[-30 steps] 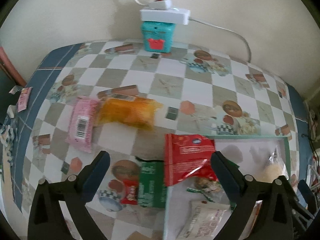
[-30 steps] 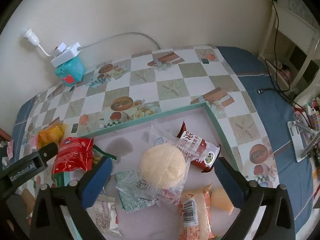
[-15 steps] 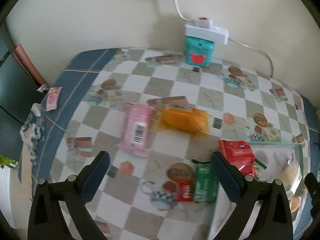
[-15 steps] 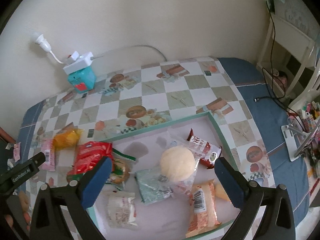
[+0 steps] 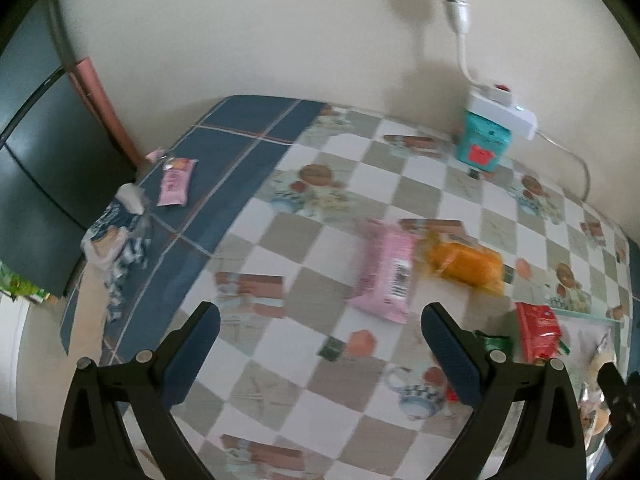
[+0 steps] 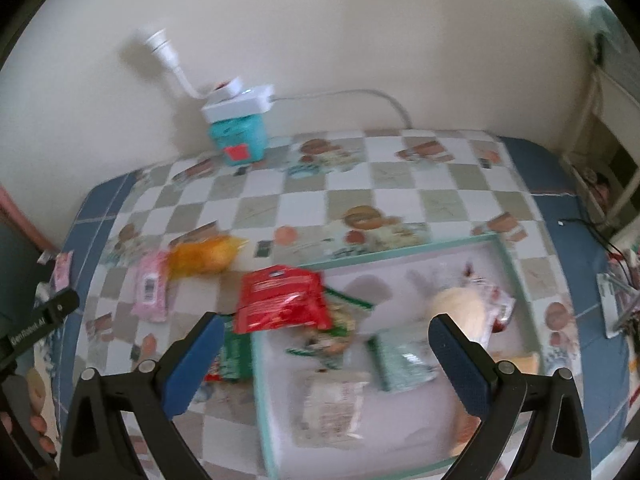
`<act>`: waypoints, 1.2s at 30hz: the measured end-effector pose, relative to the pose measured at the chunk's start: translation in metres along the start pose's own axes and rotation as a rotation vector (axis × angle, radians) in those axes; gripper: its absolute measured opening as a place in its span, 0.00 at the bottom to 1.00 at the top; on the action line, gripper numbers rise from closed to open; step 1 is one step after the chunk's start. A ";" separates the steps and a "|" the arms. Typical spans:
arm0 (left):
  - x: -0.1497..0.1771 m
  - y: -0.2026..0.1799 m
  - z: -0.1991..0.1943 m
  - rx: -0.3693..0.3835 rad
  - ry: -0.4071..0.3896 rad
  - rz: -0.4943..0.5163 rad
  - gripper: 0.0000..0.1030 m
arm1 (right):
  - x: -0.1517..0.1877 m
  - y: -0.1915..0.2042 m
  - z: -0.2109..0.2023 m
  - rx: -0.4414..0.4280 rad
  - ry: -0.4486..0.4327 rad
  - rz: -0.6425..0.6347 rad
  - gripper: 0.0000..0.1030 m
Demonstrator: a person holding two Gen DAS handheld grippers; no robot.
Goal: Organize snacks
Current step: 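Move both open tools back toward the remaining snacks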
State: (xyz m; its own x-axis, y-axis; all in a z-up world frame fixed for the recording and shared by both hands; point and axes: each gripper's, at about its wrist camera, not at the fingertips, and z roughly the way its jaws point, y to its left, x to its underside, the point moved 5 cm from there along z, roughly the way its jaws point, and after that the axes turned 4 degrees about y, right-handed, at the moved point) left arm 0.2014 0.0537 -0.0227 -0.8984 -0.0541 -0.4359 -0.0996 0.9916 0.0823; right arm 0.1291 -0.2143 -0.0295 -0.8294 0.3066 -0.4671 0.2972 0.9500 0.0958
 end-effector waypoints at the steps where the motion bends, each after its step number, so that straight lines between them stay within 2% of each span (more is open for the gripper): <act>1: 0.000 0.008 0.001 -0.009 0.002 -0.011 0.98 | 0.002 0.010 0.002 -0.010 0.005 -0.013 1.00; 11: 0.001 0.053 0.022 -0.036 0.046 -0.088 0.98 | 0.022 0.078 0.029 -0.094 0.065 -0.112 1.00; 22: 0.027 0.019 0.096 0.017 0.235 -0.030 0.98 | 0.042 0.093 0.077 -0.113 0.157 -0.132 0.95; 26: 0.033 0.007 0.111 0.042 0.280 -0.020 0.98 | 0.046 0.092 0.087 -0.131 0.179 -0.121 0.87; 31: 0.032 0.005 0.114 0.060 0.283 -0.029 0.98 | 0.046 0.092 0.095 -0.126 0.176 -0.126 0.81; 34: 0.030 0.007 0.114 0.068 0.279 -0.040 0.98 | 0.044 0.091 0.094 -0.127 0.168 -0.123 0.74; 36: 0.030 0.010 0.114 0.072 0.279 -0.049 0.98 | 0.043 0.091 0.093 -0.141 0.173 -0.119 0.64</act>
State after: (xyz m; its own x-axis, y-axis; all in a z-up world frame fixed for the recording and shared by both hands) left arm 0.2224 0.0757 -0.1370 -0.9772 -0.1223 -0.1735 -0.1240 0.9923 -0.0013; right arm 0.1648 -0.1204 -0.1227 -0.9268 0.1862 -0.3262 0.1340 0.9752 0.1761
